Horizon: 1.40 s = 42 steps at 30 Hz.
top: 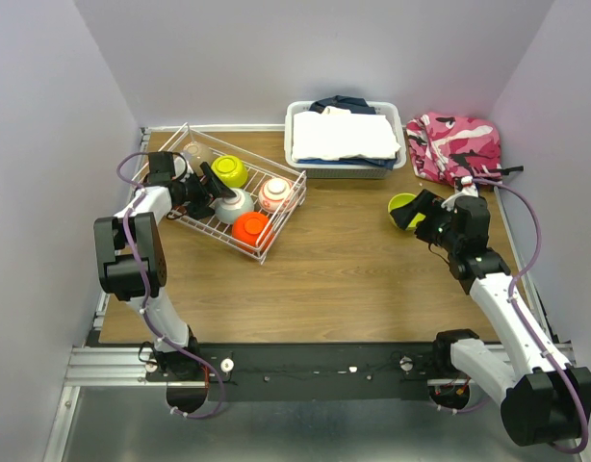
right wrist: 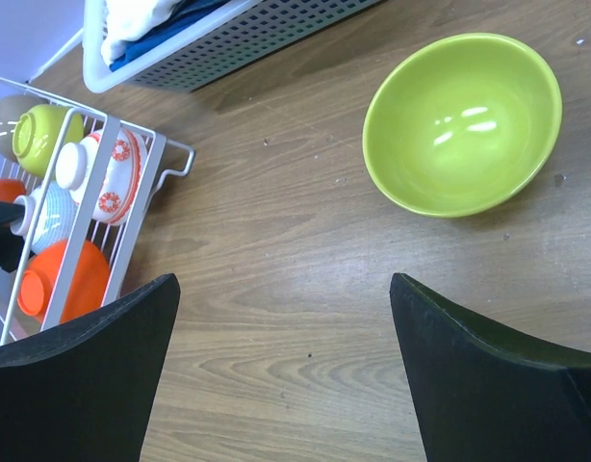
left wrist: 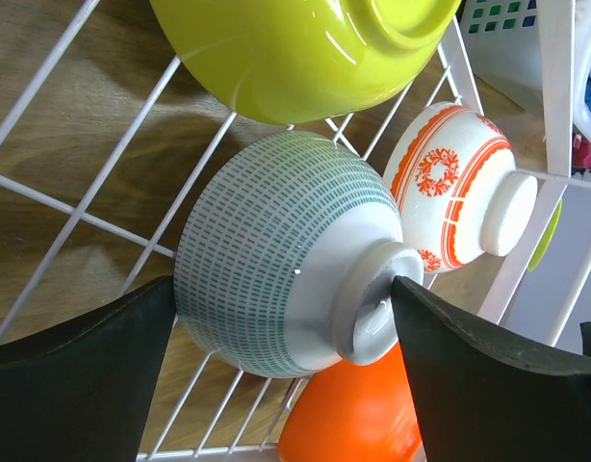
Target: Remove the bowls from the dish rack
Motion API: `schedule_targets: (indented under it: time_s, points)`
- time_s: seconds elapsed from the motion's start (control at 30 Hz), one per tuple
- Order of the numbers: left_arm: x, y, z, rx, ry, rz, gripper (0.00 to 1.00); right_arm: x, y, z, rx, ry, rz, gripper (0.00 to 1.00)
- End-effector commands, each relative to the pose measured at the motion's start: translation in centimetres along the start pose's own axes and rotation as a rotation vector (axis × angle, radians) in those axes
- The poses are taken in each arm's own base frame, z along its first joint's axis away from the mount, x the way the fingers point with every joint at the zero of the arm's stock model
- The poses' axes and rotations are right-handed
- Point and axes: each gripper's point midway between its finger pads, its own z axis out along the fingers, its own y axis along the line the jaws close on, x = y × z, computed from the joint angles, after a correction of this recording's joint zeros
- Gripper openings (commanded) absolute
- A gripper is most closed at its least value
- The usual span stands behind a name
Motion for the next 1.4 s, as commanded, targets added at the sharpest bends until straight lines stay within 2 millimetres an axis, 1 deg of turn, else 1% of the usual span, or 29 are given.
schedule_targets:
  time_s: [0.0,0.1,0.2,0.23,0.27,0.33,0.37,0.43,0.63,0.73,0.77,0.83,0.87,0.9,0.93,0.97,1.07,1.2,1.23,1.27,1.3,1.37]
  points:
    - [3.3,3.0,0.3,-0.113,0.095,-0.047,0.99,-0.3,0.7,0.0,-0.029,0.001,0.007,0.98]
    - [2.4,2.6,-0.4,-0.122,0.053,-0.012,0.95,-0.4,0.7,-0.1,-0.027,0.000,0.002,0.98]
    - [1.4,2.3,-1.2,-0.144,0.005,0.026,0.89,-0.4,0.7,-0.1,-0.029,0.001,0.004,0.98]
    - [1.1,2.2,-1.4,-0.153,-0.011,0.042,0.83,-0.3,0.7,-0.1,-0.026,0.003,0.006,0.98]
    - [0.8,2.2,-1.6,-0.158,-0.023,0.048,0.82,-0.3,0.7,-0.1,-0.029,0.003,0.009,0.98]
    - [0.6,2.1,-1.8,-0.162,-0.032,0.057,0.80,-0.2,0.7,-0.1,-0.027,0.004,0.010,0.98]
    - [0.5,1.9,-1.9,-0.159,-0.036,0.063,0.75,-0.2,0.7,-0.2,-0.029,0.003,0.012,0.98]
    - [0.3,1.7,-2.1,-0.158,-0.042,0.065,0.72,-0.1,0.7,-0.2,-0.027,0.004,0.012,0.98]
    - [-0.7,0.5,-3.5,-0.161,-0.096,0.098,0.69,-0.4,0.8,-0.3,-0.026,0.002,0.004,0.97]
    - [-1.5,0.0,-4.5,-0.180,-0.137,0.118,0.68,-0.6,0.8,-0.2,-0.027,0.002,0.006,0.97]
    - [-1.8,-0.4,-5.0,-0.179,-0.154,0.128,0.63,-0.6,0.9,-0.3,-0.030,0.002,0.005,0.97]
    - [-2.3,-0.6,-5.7,-0.194,-0.181,0.135,0.61,-0.7,1.0,-0.3,-0.034,-0.001,0.004,0.97]
    - [-2.6,-1.1,-6.2,-0.193,-0.201,0.146,0.61,-0.6,1.1,-0.3,-0.036,0.001,0.006,0.97]
    - [-2.8,-1.2,-6.6,-0.198,-0.214,0.149,0.60,-0.6,1.1,-0.3,-0.037,0.002,0.006,0.97]
    - [-3.0,-1.4,-6.9,-0.205,-0.229,0.156,0.55,-0.6,1.1,-0.2,-0.037,0.003,0.006,0.97]
    - [-3.3,-1.8,-7.5,-0.204,-0.251,0.166,0.54,-0.6,1.2,-0.3,-0.040,0.003,0.006,0.97]
    - [-3.7,-2.5,-8.5,-0.221,-0.293,0.197,0.53,-0.7,1.3,-0.3,-0.046,0.003,0.003,0.97]
    - [-3.9,-3.6,-9.5,-0.251,-0.329,0.258,0.52,-0.9,1.6,-0.5,-0.054,0.005,-0.008,0.97]
    - [-4.0,-4.0,-9.7,-0.259,-0.338,0.276,0.51,-0.9,1.6,-0.5,-0.054,0.005,-0.012,0.97]
    - [-3.7,-5.0,-9.8,-0.260,-0.344,0.310,0.51,-1.0,1.7,-0.6,-0.058,0.007,-0.015,0.97]
    - [-3.9,-4.9,-10.1,-0.300,-0.359,0.344,0.51,-1.0,1.8,-0.7,-0.059,0.010,-0.021,0.97]
    - [-4.3,-6.1,-11.1,-0.325,-0.402,0.400,0.51,-1.1,2.0,-0.8,-0.065,0.015,-0.030,0.97]
